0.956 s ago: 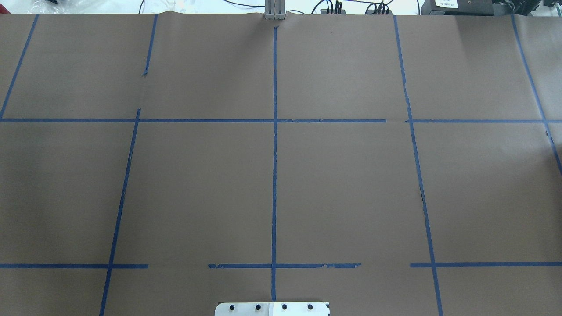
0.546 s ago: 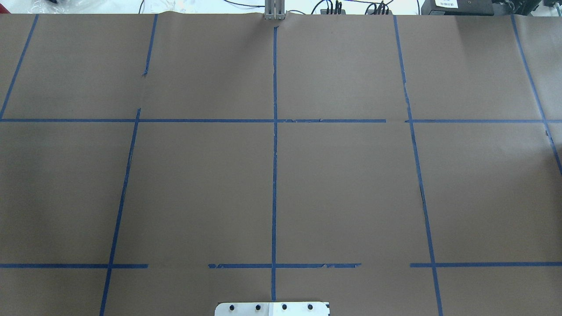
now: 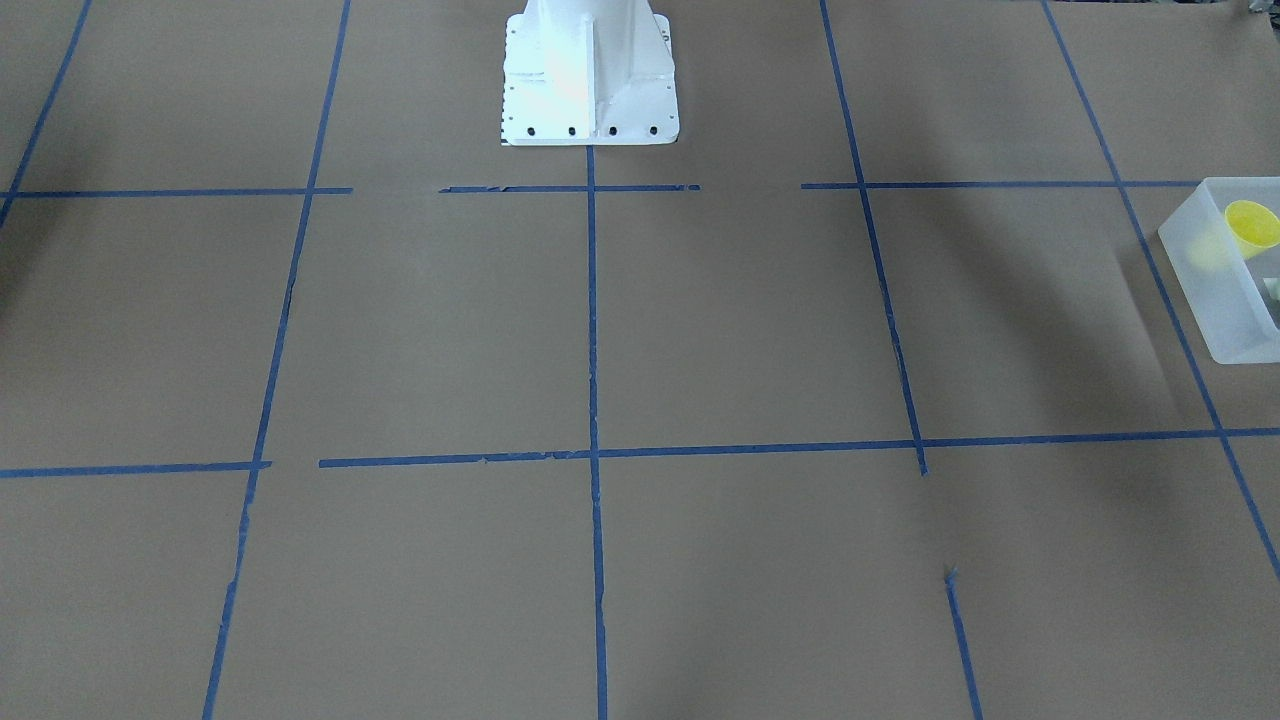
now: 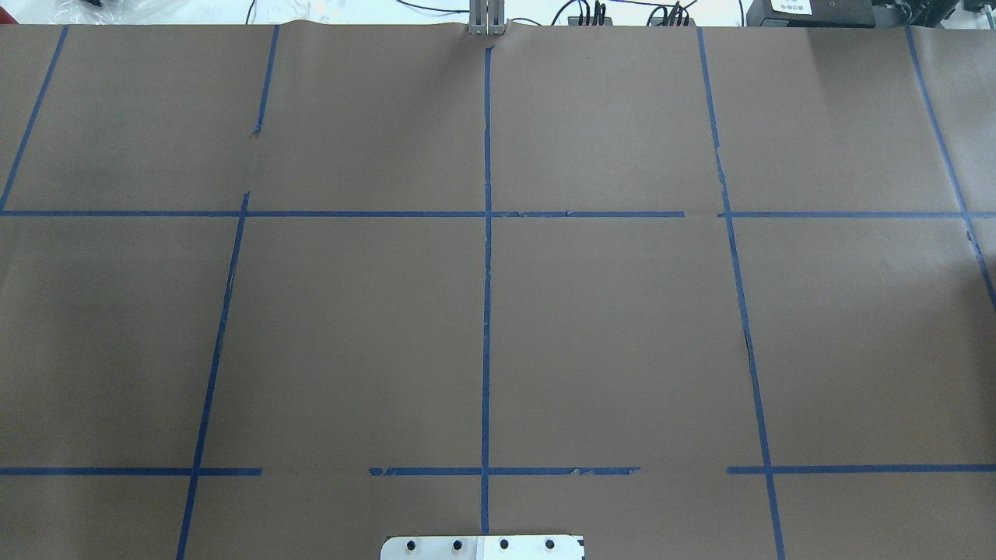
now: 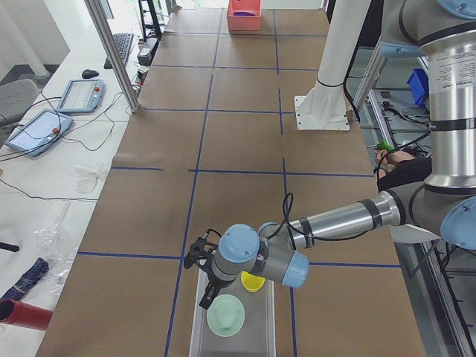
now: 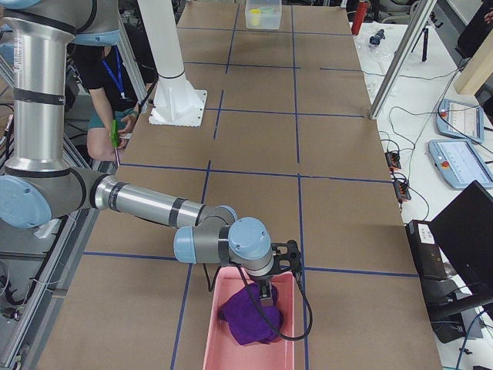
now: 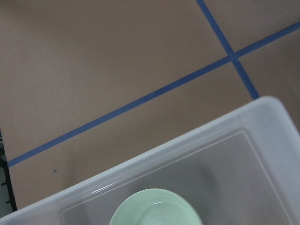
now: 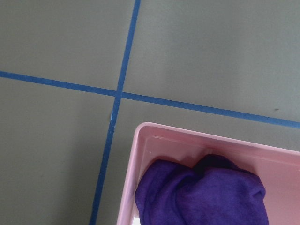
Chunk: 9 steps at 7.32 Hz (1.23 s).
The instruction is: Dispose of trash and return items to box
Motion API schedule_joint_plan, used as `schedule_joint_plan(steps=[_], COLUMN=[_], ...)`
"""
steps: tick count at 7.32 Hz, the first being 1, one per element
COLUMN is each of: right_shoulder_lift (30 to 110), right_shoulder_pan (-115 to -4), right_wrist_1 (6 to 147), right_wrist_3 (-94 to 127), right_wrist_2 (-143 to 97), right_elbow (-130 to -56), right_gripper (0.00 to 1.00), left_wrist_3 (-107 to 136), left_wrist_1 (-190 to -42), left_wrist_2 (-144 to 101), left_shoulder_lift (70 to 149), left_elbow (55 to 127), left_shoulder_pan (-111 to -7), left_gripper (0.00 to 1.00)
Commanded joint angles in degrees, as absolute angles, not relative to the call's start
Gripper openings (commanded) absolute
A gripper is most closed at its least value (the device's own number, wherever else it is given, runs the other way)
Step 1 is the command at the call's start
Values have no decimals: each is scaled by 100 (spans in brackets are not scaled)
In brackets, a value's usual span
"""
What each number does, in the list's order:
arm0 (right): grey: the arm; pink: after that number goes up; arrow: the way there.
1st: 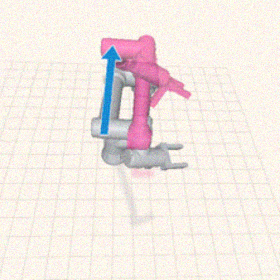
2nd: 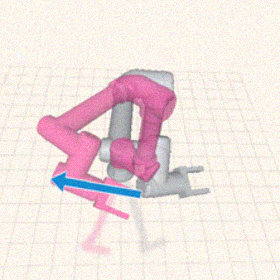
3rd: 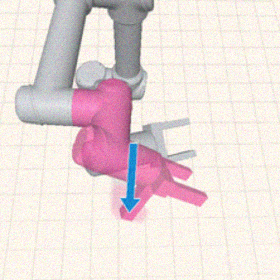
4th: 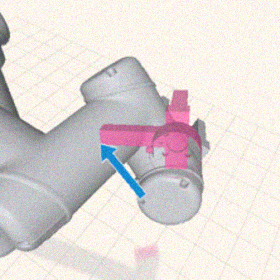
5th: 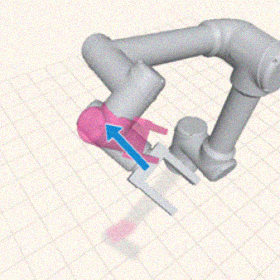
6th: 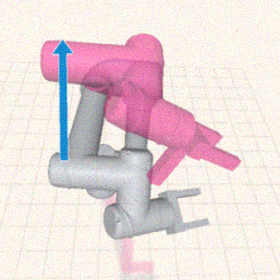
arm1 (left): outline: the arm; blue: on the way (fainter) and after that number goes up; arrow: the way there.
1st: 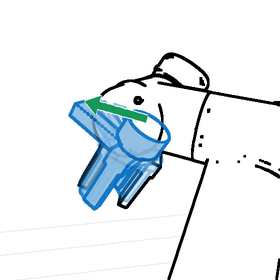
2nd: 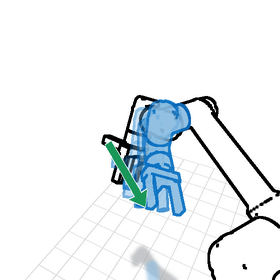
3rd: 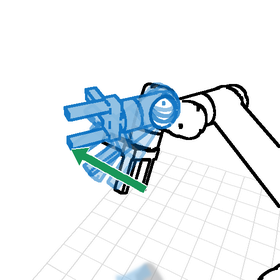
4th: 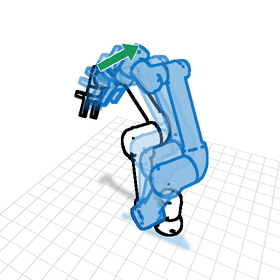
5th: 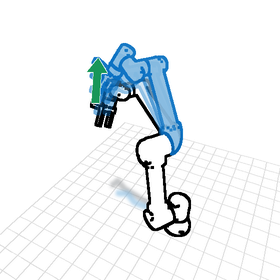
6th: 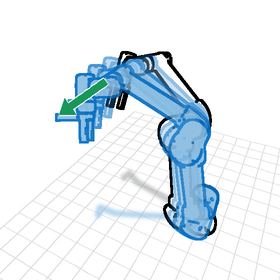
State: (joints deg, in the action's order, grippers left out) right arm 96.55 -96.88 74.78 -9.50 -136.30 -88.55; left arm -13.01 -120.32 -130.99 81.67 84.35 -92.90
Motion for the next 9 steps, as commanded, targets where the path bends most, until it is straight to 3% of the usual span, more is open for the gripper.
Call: schedule_joint_plan(steps=[1, 3, 6, 9], right_shoulder_lift=[9607, 9518, 9589, 9781], right_shoulder_pan=[-9266, -9141, -9132, -9132], right_wrist_1=[7811, 8391, 9128, 9001], right_wrist_3=[-958, -975, -949, -967], right_wrist_2=[-13632, -13492, -13167, -13289], right_elbow=[-8973, -9279, -9674, -9746], right_gripper=[100, 100, 100, 100], left_wrist_3=[-1336, -1310, -1353, -1336], left_wrist_1=[-9939, -9266, -9175, -9124], left_wrist_2=[-13324, -13876, -13394, -13395], left_shoulder_lift=[8472, 8244, 8043, 8120], left_elbow=[9418, 9397, 10106, 10082], left_shoulder_pan=[-9299, -9290, -8823, -8842], left_gripper=[100, 100, 100, 100])
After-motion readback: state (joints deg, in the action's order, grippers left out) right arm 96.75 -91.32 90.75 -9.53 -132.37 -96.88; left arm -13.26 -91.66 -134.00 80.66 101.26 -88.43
